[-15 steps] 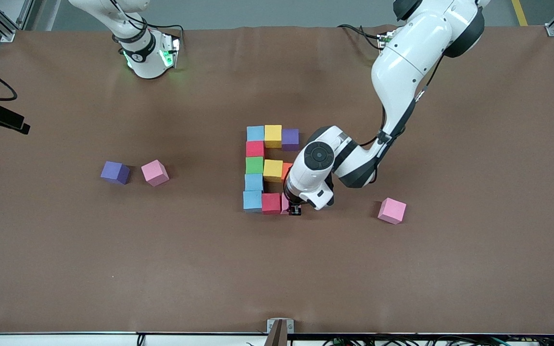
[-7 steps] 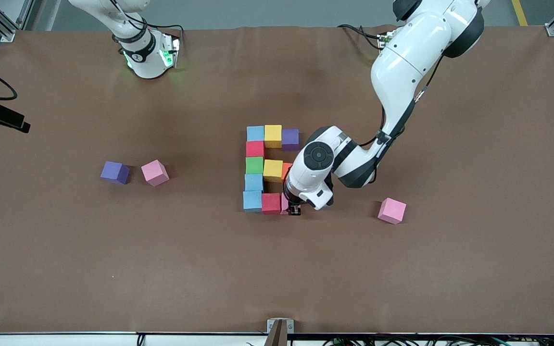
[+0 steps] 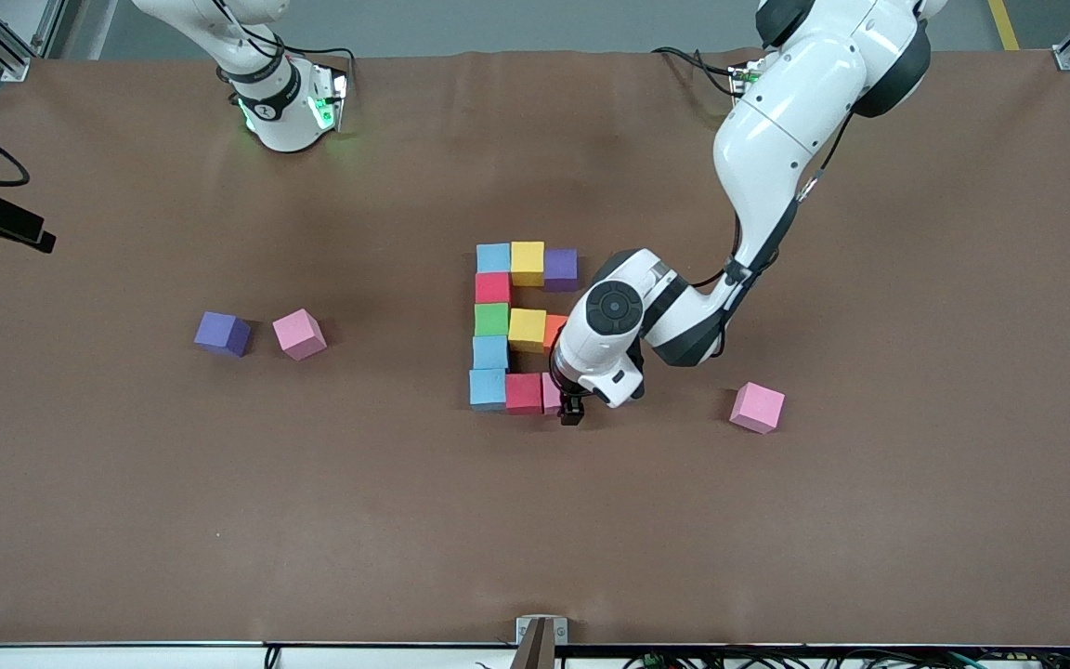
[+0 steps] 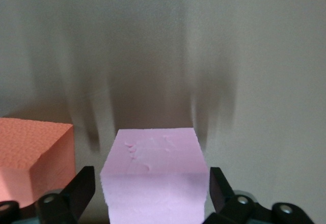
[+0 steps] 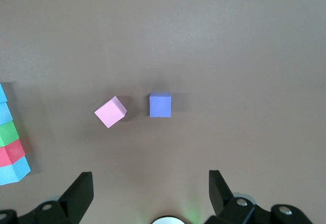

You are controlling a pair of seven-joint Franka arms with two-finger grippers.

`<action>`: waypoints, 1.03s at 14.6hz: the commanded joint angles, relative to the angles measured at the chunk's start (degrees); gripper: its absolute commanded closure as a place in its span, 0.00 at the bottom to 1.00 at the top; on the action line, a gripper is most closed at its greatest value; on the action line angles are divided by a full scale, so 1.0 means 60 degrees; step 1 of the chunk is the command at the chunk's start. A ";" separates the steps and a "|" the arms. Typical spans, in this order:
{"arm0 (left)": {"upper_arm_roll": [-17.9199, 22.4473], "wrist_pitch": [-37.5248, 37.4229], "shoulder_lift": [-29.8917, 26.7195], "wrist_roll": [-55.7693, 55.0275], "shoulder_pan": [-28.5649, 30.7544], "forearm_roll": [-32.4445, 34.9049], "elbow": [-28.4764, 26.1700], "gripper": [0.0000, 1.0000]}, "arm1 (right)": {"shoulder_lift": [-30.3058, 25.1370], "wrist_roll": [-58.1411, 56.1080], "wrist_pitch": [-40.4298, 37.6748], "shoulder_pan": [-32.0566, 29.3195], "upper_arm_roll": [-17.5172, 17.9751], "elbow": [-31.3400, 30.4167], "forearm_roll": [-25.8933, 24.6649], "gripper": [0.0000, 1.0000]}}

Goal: Arrange 11 blocks into digit 3
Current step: 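Lower the light pink cube beside the pink-red cube with the left gripper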

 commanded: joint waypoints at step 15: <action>-0.0067 -0.2256 -0.2750 0.2305 0.0600 -0.0129 -0.0823 0.00 | -0.1104 -0.0079 -0.0672 0.0780 -0.0319 -0.0167 0.0017 0.00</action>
